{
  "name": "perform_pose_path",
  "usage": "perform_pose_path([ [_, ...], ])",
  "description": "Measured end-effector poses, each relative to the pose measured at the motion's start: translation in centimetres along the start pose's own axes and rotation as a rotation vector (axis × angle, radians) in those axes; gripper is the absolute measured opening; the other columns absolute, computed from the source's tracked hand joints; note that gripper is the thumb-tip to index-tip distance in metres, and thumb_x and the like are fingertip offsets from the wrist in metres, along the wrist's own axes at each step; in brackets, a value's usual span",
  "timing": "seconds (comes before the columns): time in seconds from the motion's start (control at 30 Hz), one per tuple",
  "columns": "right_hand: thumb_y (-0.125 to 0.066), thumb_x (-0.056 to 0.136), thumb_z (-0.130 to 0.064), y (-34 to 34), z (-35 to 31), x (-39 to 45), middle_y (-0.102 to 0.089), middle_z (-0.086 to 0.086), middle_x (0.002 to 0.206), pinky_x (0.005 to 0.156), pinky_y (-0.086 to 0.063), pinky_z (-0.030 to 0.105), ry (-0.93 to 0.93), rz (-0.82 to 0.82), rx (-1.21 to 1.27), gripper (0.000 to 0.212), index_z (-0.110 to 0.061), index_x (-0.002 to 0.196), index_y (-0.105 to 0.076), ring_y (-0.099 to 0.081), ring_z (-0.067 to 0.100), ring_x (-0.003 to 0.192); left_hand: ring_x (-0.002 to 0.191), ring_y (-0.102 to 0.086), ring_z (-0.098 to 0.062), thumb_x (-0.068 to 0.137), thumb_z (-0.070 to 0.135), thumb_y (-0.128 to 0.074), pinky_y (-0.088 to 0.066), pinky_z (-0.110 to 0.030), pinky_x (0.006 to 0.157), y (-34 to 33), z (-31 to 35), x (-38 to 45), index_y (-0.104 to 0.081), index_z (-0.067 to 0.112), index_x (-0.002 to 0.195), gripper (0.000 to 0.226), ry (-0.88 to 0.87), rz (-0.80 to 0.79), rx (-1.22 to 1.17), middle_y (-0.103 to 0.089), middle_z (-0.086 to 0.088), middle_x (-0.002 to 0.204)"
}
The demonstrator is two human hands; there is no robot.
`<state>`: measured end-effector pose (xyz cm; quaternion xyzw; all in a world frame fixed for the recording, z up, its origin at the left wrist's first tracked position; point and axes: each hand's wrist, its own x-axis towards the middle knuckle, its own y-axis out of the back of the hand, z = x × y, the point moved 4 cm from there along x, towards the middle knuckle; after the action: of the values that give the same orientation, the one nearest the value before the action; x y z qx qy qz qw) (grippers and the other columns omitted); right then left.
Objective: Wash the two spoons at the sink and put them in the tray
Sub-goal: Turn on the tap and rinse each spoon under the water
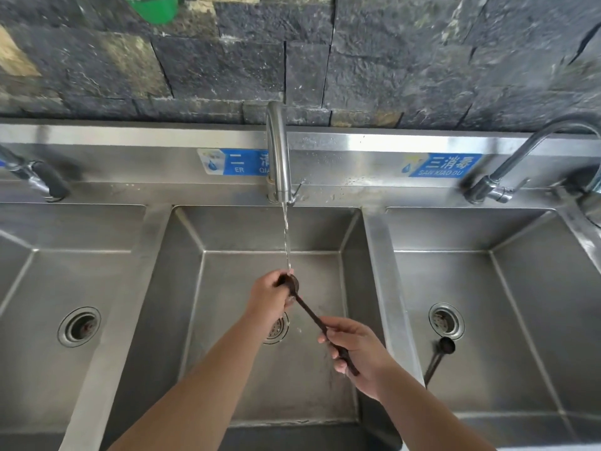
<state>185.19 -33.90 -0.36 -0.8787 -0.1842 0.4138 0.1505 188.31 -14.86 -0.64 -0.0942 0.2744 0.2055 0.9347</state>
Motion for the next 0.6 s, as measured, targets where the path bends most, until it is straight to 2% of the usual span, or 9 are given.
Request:
perform_pose_path([
  [0.07,-0.056,0.088,0.008,-0.5,0.3,0.4,-0.065,0.005,0.071,0.04,-0.03,0.021,0.059,0.082,-0.133,0.029,-0.008,0.105,-0.073,-0.042,0.011,0.048,0.068,-0.06,-0.025,0.087,-0.012,-0.04,-0.049,-0.022,0.049,0.1,-0.2,-0.2,-0.063,0.01,0.094,0.032,0.096,-0.01,-0.237,-0.06,-0.015,0.076],
  [0.13,-0.062,0.086,0.004,-1.0,0.4,0.5,-0.064,-0.005,0.067,0.044,-0.035,0.019,0.133,0.154,-0.265,0.03,-0.02,0.097,-0.077,-0.045,0.008,0.05,0.075,-0.061,-0.028,0.091,-0.004,-0.04,-0.054,-0.025,0.053,0.3,-0.4,-0.3,-0.06,0.01,0.096,0.026,0.176,-0.019,-0.441,-0.059,-0.012,0.077],
  [0.23,-0.066,0.085,-0.001,-1.4,0.4,0.8,-0.071,-0.015,0.072,0.059,-0.045,0.016,0.262,0.271,-0.511,0.04,-0.039,0.086,-0.076,-0.056,0.003,0.06,0.084,-0.066,-0.03,0.097,0.01,-0.047,-0.059,-0.031,0.058,0.3,-0.5,-0.3,-0.059,0.012,0.093,0.013,0.197,-0.071,-0.522,-0.06,-0.014,0.09],
  [0.3,-0.067,0.084,-0.002,-1.4,0.5,0.9,-0.073,-0.016,0.077,0.062,-0.048,0.019,0.289,0.311,-0.568,0.044,-0.045,0.085,-0.074,-0.059,0.003,0.063,0.083,-0.064,-0.031,0.097,0.005,-0.046,-0.061,-0.033,0.064,0.0,-0.4,-0.2,-0.057,0.008,0.092,0.012,0.159,-0.113,-0.549,-0.057,-0.021,0.096],
  [0.4,-0.069,0.082,-0.002,-1.2,0.4,0.8,-0.072,-0.01,0.074,0.063,-0.049,0.022,0.282,0.325,-0.509,0.036,-0.038,0.086,-0.075,-0.059,0.007,0.063,0.079,-0.062,-0.029,0.098,0.003,-0.044,-0.06,-0.032,0.068,-0.2,-0.3,0.3,-0.057,-0.001,0.097,0.013,0.132,-0.131,-0.558,-0.057,-0.021,0.095],
  [0.5,-0.07,0.084,-0.005,-1.0,0.4,0.9,-0.064,-0.004,0.062,0.046,-0.041,0.02,0.189,0.273,-0.335,0.017,-0.021,0.087,-0.073,-0.053,0.009,0.051,0.081,-0.063,-0.027,0.1,0.007,-0.042,-0.06,-0.033,0.071,0.3,0.1,0.8,-0.054,-0.003,0.11,0.018,0.134,-0.104,-0.638,-0.058,-0.022,0.097],
  [0.6,-0.062,0.087,0.006,-1.1,0.2,1.5,-0.062,0.006,0.062,0.04,-0.039,0.021,0.124,0.22,-0.029,0.012,-0.003,0.091,-0.067,-0.053,0.012,0.048,0.084,-0.066,-0.026,0.099,0.008,-0.044,-0.056,-0.039,0.081,1.3,1.0,1.1,-0.061,0.003,0.102,0.018,0.135,-0.074,-0.675,-0.067,-0.016,0.096],
])
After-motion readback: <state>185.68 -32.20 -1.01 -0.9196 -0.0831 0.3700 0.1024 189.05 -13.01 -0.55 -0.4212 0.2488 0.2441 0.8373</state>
